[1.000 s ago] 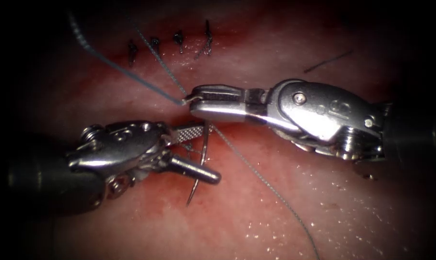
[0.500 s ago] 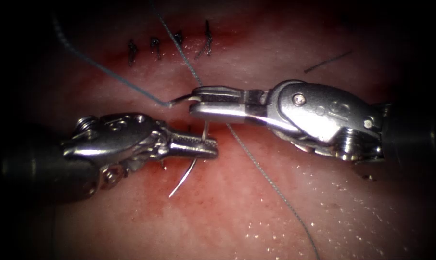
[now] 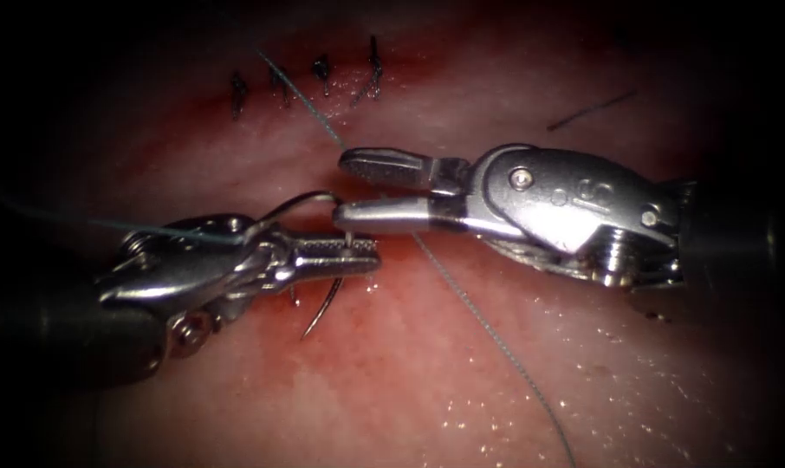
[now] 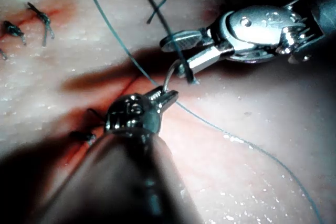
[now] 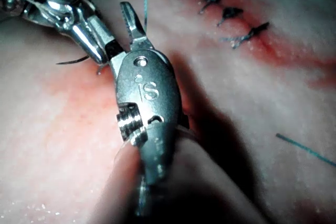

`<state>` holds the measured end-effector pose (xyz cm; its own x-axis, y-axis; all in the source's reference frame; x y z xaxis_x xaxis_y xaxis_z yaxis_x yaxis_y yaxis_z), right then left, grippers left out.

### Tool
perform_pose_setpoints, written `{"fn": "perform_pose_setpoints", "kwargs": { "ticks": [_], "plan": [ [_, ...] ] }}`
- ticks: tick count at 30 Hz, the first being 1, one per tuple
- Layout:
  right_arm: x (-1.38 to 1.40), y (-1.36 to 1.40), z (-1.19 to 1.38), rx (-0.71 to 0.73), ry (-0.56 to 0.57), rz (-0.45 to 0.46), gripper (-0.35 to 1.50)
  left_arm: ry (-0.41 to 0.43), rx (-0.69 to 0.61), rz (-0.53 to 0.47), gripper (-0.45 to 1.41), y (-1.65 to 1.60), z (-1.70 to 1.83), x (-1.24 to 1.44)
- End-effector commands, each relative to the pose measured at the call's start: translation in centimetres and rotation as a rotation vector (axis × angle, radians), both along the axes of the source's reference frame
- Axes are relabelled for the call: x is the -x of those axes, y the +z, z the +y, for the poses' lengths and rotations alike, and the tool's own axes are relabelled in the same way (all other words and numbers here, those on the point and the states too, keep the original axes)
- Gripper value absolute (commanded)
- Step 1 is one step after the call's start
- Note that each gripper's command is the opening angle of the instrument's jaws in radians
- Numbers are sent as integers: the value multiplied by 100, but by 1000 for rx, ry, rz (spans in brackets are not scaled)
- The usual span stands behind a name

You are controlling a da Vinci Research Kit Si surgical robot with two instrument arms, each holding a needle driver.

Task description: Wound Closure

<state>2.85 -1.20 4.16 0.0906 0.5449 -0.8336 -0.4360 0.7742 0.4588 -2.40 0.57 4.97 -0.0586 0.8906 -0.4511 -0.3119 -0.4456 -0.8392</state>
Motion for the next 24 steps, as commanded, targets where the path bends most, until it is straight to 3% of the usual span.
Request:
{"fn": "perform_pose_setpoints", "kwargs": {
  "ticks": [1, 6, 12, 15, 24],
  "plan": [
    [-10, 0, -5, 1, 24, -23, 69, -11, 3, 7, -45, 5, -5, 6],
    [-21, -18, -10, 61, 55, -122, 66, -63, 5, 46, -45, 4, -9, 8],
    [-34, -37, -15, 138, 56, -201, 81, -101, 0, 84, -45, 2, -10, 10],
    [-38, -41, -16, 207, 44, -223, 64, -96, -2, 77, -45, 2, -11, 10],
    [-39, -36, -12, 326, 17, -270, 63, -82, -6, 59, -45, -2, -15, 12]
  ]
}}
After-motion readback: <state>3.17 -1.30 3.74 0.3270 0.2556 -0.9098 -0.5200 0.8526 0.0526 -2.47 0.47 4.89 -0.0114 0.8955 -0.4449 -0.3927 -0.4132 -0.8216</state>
